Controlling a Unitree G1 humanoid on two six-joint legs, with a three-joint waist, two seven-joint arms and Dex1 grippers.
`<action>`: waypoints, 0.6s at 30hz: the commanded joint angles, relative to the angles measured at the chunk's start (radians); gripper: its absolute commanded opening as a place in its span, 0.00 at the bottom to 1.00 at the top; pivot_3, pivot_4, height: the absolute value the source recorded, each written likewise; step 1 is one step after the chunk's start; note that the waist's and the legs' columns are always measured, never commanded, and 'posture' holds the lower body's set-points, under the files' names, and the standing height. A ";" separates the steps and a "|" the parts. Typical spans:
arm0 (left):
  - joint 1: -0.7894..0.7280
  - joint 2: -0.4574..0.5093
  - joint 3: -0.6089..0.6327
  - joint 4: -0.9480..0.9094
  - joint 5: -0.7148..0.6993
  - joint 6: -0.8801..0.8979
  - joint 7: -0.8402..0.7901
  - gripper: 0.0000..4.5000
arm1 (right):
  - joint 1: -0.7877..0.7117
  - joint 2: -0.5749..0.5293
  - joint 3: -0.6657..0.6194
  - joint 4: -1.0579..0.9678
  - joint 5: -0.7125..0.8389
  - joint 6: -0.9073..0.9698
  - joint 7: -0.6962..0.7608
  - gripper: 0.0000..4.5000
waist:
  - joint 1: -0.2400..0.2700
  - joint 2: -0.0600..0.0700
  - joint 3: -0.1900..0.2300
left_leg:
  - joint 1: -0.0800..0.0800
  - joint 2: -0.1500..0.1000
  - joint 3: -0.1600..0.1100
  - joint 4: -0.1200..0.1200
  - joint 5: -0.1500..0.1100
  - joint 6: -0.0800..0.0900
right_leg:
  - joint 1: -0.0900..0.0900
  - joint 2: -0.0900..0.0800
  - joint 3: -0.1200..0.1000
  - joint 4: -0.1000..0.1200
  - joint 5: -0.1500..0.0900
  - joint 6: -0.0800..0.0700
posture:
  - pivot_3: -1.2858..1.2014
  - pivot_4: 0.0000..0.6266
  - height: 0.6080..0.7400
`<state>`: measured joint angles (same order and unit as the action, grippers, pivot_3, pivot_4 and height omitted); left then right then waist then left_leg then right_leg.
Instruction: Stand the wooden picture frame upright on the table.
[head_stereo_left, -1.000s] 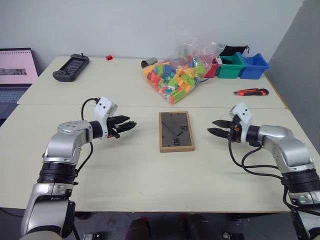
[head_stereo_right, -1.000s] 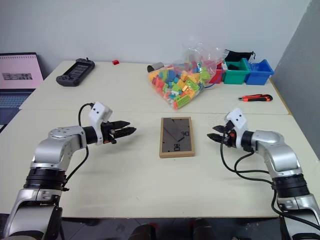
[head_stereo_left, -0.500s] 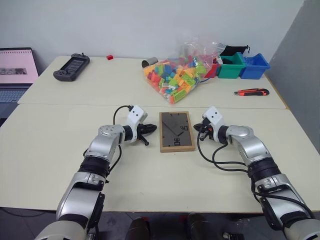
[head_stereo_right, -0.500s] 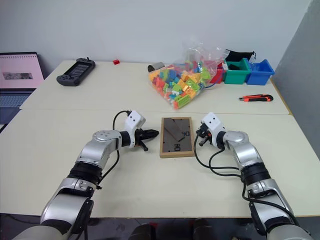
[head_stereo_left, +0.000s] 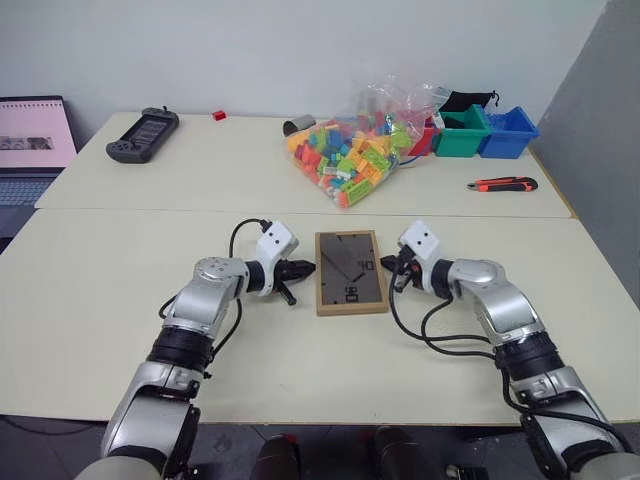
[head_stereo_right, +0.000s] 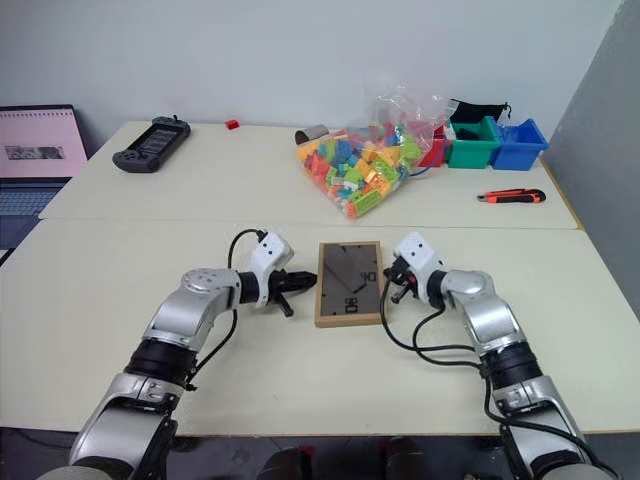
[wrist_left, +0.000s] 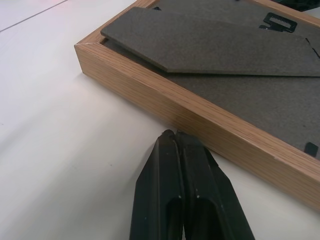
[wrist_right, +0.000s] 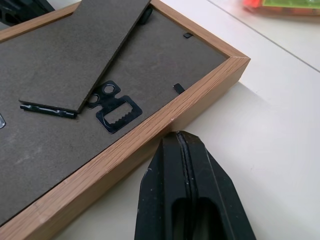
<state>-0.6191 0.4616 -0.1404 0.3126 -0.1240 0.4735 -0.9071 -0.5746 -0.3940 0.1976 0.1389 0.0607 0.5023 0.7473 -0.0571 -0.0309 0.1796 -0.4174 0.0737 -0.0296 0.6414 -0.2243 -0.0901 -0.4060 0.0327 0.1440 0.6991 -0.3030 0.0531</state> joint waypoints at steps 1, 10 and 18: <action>0.020 0.002 -0.024 -0.124 -0.030 0.045 -0.036 0.01 | 0.040 -0.005 0.037 -0.151 0.027 0.035 0.042 0.00 | -0.001 0.000 0.000 | 0.000 0.000 0.000 0.000 0.000 0.000 | 0.000 0.000 0.000 0.000 0.000 0.000 | 0.52 0.24 1.00; 0.067 0.057 -0.048 -0.215 -0.030 0.091 -0.081 0.01 | 0.088 -0.032 0.040 -0.210 0.020 0.067 0.035 0.00 | -0.001 0.000 0.000 | 0.000 0.000 0.000 0.000 0.000 0.000 | 0.000 0.000 0.000 0.000 0.000 0.000 | 0.52 0.24 1.00; 0.072 0.069 -0.049 -0.226 -0.017 0.096 -0.084 0.01 | 0.109 -0.058 0.035 -0.258 0.026 0.091 0.049 0.00 | 0.000 0.000 0.000 | 0.000 0.000 0.000 0.000 0.000 0.000 | 0.000 0.000 0.000 -0.001 0.000 0.000 | 0.52 0.24 1.00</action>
<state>-0.5442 0.5316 -0.1693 0.1308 -0.1247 0.5797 -0.9718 -0.4684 -0.4479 0.2225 -0.0513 0.0608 0.5981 0.7722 -0.0570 -0.0309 0.1795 -0.4172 0.0735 -0.0298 0.6413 -0.2245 -0.0898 -0.4056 0.0328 0.1440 0.6984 -0.3031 0.0531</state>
